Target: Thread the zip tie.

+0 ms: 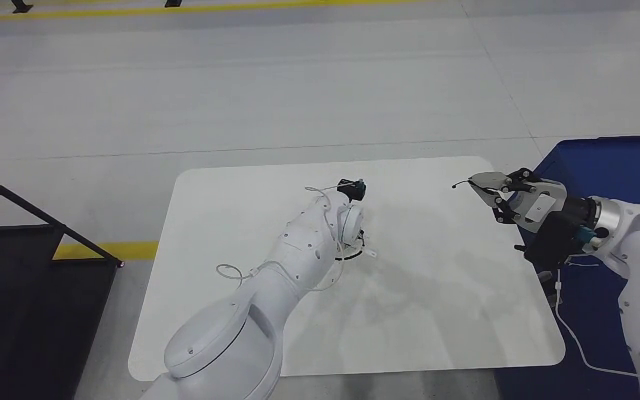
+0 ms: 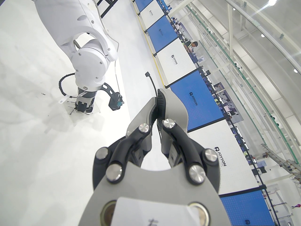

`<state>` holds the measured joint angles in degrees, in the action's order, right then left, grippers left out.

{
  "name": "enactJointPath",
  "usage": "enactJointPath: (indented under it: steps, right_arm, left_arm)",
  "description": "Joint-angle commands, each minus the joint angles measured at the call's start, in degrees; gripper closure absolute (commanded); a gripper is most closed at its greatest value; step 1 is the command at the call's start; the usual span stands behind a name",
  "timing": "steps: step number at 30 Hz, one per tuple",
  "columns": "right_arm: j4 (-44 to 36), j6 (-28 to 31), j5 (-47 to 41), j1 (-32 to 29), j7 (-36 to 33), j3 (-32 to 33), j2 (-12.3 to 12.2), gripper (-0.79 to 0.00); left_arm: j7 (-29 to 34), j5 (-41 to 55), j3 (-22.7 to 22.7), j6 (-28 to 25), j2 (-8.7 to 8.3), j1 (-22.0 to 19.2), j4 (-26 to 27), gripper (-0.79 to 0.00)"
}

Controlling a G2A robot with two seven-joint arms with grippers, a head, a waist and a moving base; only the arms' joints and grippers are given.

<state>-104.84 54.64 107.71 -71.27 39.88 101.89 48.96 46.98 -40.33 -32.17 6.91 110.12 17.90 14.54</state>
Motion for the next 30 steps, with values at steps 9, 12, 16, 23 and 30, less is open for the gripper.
enactJointPath:
  steps: [9, 12, 16, 23, 30]
  right_arm:
    - [0.00, 0.00, 0.00, 0.00, 0.00, 0.00, 0.00, 0.000]
    - [0.00, 0.00, 0.00, 0.00, 0.00, 0.00, 0.00, 0.000]
    - [0.00, 0.00, 0.00, 0.00, 0.00, 0.00, 0.00, 0.000]
    - [0.00, 0.00, 0.00, 0.00, 0.00, 0.00, 0.00, 0.000]
    - [0.00, 0.00, 0.00, 0.00, 0.00, 0.00, 0.00, 0.000]
  left_arm:
    - [0.65, 1.01, -2.11, -0.46, -0.81, -1.18, 2.09, 0.000]
    - [1.46, 0.63, -2.63, 0.37, -1.34, -1.23, 3.87, 0.000]
    - [2.71, 0.27, -3.90, 1.54, -2.63, -0.92, 7.35, 0.000]
    - [6.96, -2.98, -7.67, 6.16, -6.98, 3.01, 20.93, 0.000]
    - [8.99, -5.97, -15.90, 6.12, -12.57, 14.21, 45.71, 0.000]
